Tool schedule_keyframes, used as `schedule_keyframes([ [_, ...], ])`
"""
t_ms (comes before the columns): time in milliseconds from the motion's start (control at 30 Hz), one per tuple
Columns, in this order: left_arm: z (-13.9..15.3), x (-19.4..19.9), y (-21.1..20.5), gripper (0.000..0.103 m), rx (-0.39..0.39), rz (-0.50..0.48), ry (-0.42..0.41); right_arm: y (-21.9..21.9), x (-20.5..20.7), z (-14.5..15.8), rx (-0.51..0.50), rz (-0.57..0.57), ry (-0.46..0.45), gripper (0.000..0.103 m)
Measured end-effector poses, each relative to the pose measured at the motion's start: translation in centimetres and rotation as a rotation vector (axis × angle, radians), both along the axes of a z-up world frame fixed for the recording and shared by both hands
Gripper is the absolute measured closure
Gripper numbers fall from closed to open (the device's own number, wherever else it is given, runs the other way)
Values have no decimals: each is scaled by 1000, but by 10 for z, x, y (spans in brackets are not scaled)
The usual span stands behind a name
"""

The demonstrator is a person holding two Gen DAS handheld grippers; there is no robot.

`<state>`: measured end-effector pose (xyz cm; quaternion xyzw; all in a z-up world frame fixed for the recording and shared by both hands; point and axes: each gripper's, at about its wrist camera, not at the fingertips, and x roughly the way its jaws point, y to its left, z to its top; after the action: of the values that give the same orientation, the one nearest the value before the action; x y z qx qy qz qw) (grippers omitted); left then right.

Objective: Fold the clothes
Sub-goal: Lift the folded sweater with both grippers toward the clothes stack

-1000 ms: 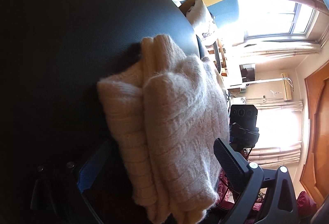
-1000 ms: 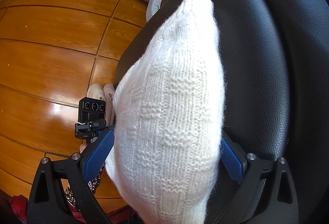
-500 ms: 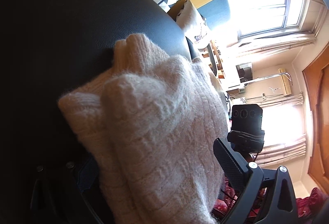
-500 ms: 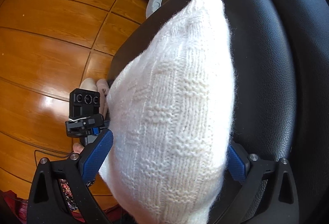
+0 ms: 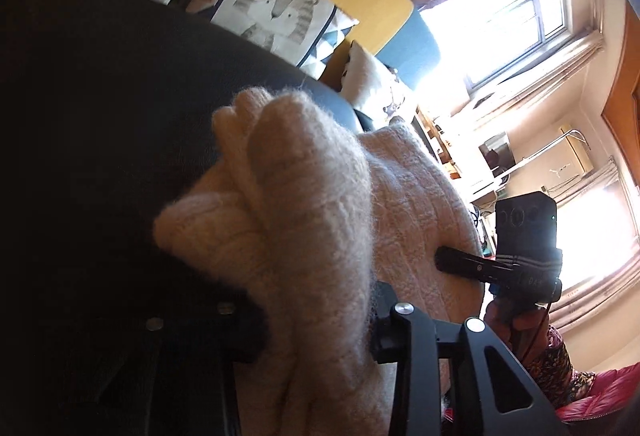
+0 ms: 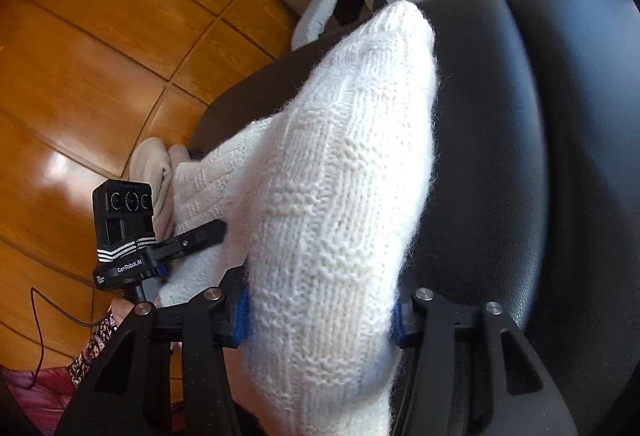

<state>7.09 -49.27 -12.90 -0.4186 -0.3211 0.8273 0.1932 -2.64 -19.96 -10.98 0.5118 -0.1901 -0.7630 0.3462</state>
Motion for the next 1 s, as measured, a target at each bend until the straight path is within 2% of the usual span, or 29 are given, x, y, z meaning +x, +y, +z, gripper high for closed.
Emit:
schedule_keyframes([
  [167,25,24,-4,67,-1,65,82,-16,5,31,-22,37,57,50],
  [300,57,49,-39,67,-19,156,146,-52,-1,61,-41,123,97,50],
  [400,83,73,-78,67,-43,251,191,-98,-14,82,-68,209,125,50],
  [533,114,111,-145,67,-77,400,226,-183,-32,107,-116,335,150,50],
  [800,167,184,-289,66,-204,717,265,-394,-65,152,-211,572,175,50],
  [900,170,205,-340,66,-232,839,252,-471,-73,157,-226,632,177,50],
  [1000,151,215,-385,65,-226,929,201,-535,-80,141,-225,660,146,50],
])
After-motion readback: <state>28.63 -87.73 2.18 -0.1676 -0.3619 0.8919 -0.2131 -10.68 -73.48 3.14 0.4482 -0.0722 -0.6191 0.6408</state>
